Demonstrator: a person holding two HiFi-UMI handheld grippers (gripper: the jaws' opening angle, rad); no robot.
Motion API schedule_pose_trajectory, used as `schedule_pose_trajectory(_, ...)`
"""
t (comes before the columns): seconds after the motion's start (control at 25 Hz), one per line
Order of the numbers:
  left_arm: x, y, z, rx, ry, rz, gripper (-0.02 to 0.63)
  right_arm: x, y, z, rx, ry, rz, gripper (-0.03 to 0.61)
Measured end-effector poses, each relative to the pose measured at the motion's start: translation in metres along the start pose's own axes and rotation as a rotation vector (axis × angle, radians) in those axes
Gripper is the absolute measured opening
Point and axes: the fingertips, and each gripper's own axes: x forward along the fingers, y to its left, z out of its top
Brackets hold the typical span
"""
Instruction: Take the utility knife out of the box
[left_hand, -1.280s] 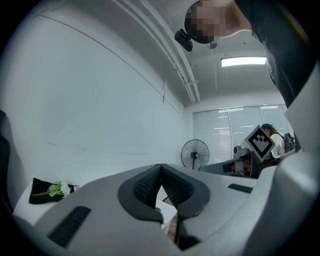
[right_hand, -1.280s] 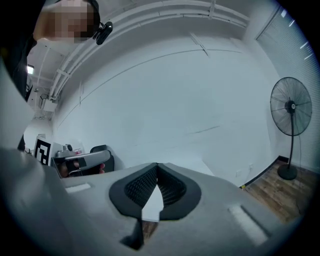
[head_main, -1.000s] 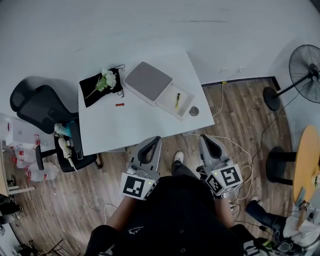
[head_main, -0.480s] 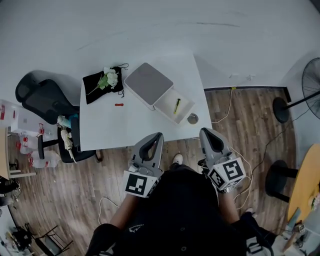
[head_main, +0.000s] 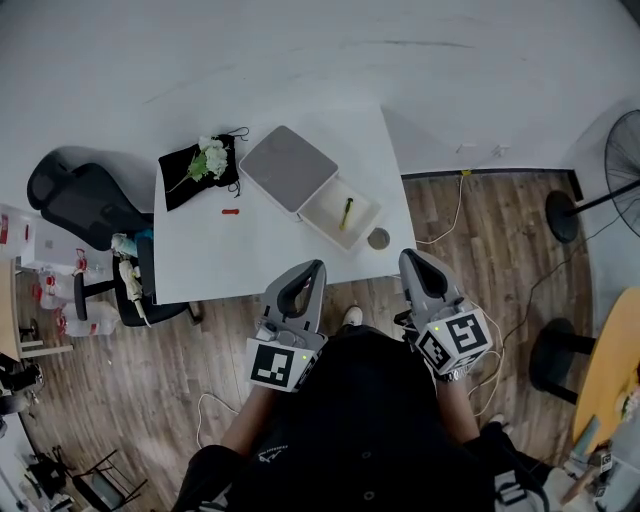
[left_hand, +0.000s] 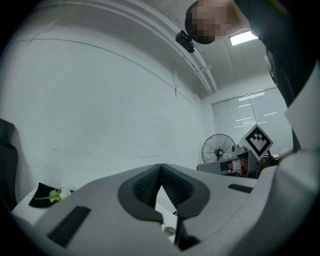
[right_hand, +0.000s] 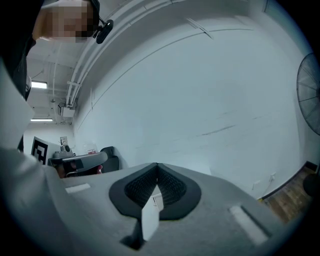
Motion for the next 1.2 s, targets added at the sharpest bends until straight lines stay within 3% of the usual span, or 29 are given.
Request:
schedule_pose_trajectory(0.4, 0.013, 0.020, -0.009, -0.024, 0.001, -0.058, 0.005, 0.025, 0.005, -0.006, -0.007, 0.049, -0.032, 0.003)
schedule_pose_trajectory(0.52, 0.024, 0.036, -0.001, -0.025, -0.037, -0.096, 0.005, 0.042, 0.011, -0.005, -0.014, 0.070, -0.045, 0.003)
schedule_pose_trajectory(0.68, 0.041, 0.053, 0.005, -0.064, -0.026, -0.140, 0.005, 0.068, 0.011, -0.008, -0.008, 0.098, -0.088, 0.003)
schedule_pose_trajectory(1.2, 0.072, 0.123, -0.006, -0.140, 0.008, -0.208, 0.005, 0.166, -0.038, -0.064, -0.038, 0.371, -0.231, 0.003)
